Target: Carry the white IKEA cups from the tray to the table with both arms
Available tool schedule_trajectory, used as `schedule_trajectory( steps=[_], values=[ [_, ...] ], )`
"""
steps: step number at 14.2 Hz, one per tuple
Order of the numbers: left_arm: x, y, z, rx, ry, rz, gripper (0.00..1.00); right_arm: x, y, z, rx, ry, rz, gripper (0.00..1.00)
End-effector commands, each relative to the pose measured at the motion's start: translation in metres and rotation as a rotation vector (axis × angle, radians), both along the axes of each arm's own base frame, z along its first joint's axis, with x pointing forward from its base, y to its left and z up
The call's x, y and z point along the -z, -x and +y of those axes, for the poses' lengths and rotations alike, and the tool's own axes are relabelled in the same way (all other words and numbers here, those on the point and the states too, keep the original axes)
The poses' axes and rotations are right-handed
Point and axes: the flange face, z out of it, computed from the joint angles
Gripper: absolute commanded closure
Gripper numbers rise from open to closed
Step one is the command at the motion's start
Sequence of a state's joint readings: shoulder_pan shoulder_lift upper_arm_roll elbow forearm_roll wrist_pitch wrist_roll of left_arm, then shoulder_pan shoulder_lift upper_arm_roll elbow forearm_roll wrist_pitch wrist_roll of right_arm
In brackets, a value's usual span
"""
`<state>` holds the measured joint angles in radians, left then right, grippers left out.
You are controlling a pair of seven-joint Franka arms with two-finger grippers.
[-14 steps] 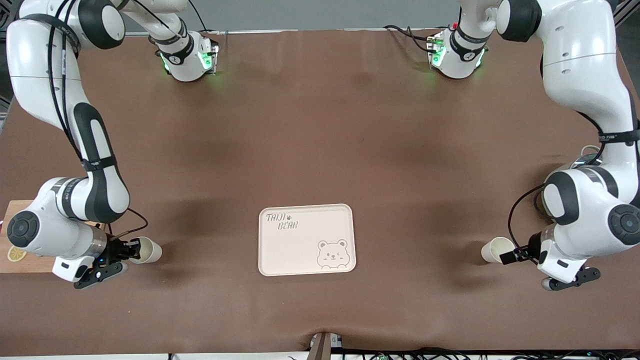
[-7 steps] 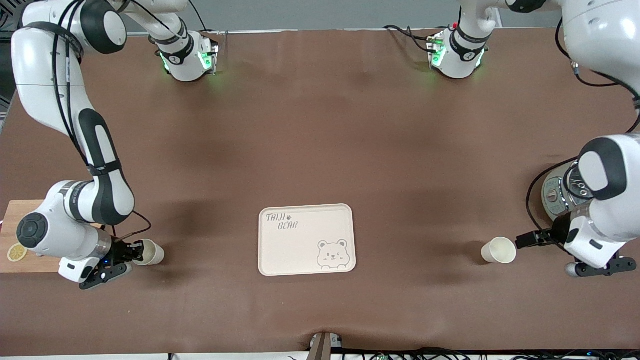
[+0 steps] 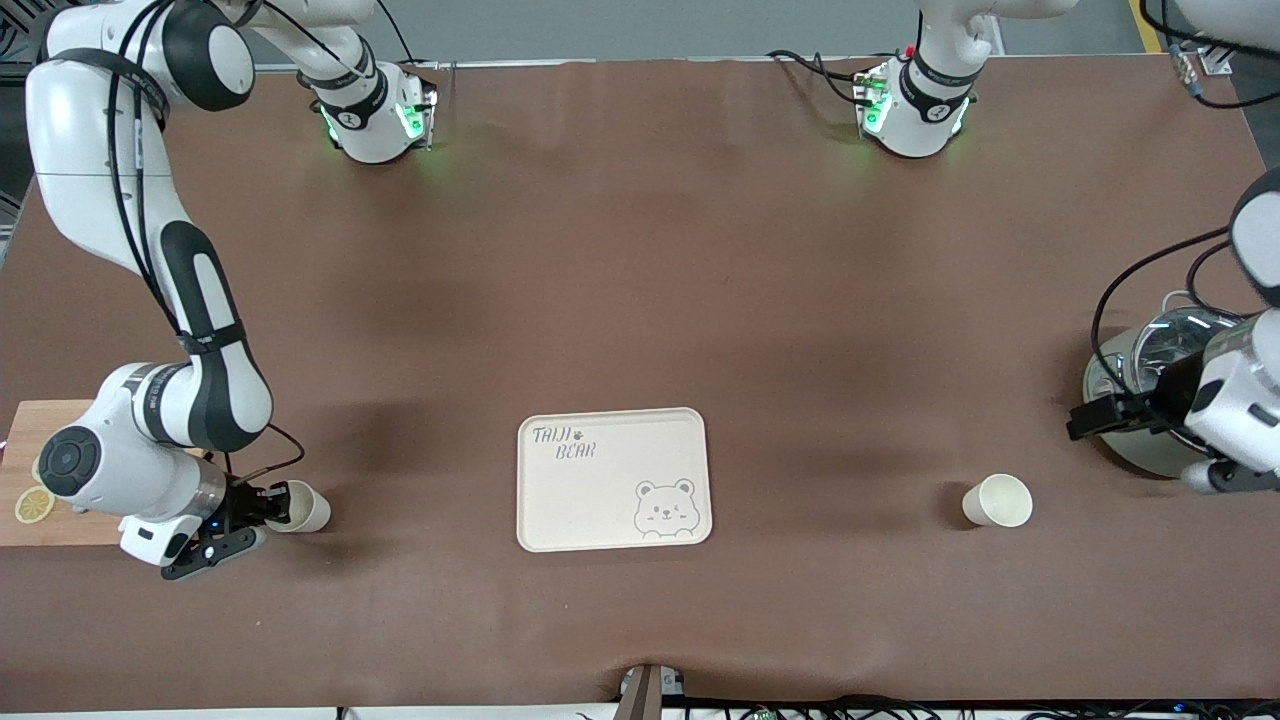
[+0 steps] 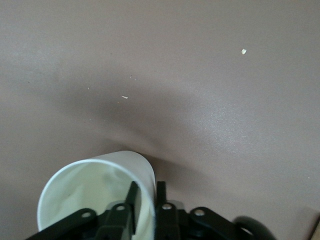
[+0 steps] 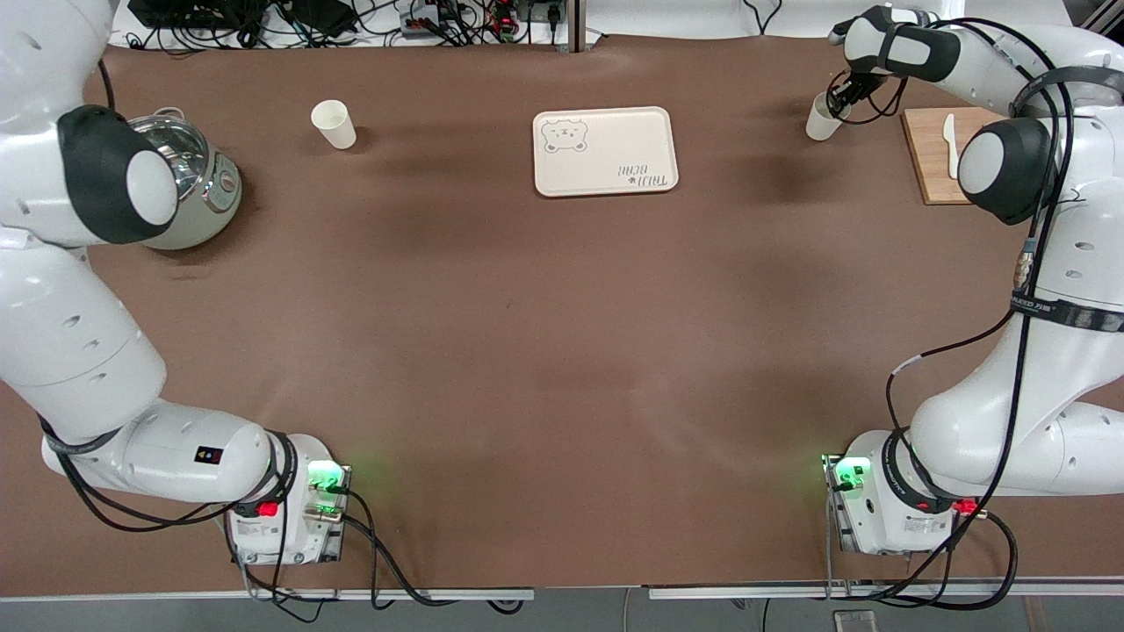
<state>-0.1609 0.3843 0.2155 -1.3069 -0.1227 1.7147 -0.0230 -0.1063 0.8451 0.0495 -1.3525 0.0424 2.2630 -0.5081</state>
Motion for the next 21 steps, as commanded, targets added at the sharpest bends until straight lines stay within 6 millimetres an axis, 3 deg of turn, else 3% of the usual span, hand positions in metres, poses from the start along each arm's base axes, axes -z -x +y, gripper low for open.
schedule_trajectory(
  steps=[1, 7, 11, 13, 16, 18, 21],
  values=[
    [-0.026, 0.033, 0.002, 0.025, 0.002, 0.01, 0.0, -0.005, -0.002, -0.002, -0.007, -0.024, -0.013, 0.0],
    [-0.078, 0.079, 0.004, 0.033, 0.029, 0.015, 0.0, -0.029, -0.004, -0.011, 0.0, -0.023, -0.02, 0.0],
    [-0.109, 0.097, 0.009, 0.026, 0.007, -0.006, 0.0, -0.085, 0.0, -0.005, -0.016, -0.031, 0.059, 0.0],
    [-0.124, 0.095, 0.009, 0.024, 0.001, -0.032, 0.0, -0.127, 0.006, -0.006, -0.015, -0.029, 0.084, 0.0],
    [-0.127, 0.098, 0.009, 0.024, 0.008, -0.012, 0.0, -0.215, 0.03, -0.006, 0.021, -0.016, 0.093, 0.0],
    [-0.133, 0.099, 0.013, 0.017, 0.011, -0.016, 0.0, -0.27, 0.06, -0.002, 0.095, -0.005, 0.156, 0.0],
    [-0.13, 0.098, 0.017, 0.014, 0.008, -0.007, 0.0, -0.371, 0.123, 0.0, 0.211, 0.013, 0.196, 0.0]
  ],
)
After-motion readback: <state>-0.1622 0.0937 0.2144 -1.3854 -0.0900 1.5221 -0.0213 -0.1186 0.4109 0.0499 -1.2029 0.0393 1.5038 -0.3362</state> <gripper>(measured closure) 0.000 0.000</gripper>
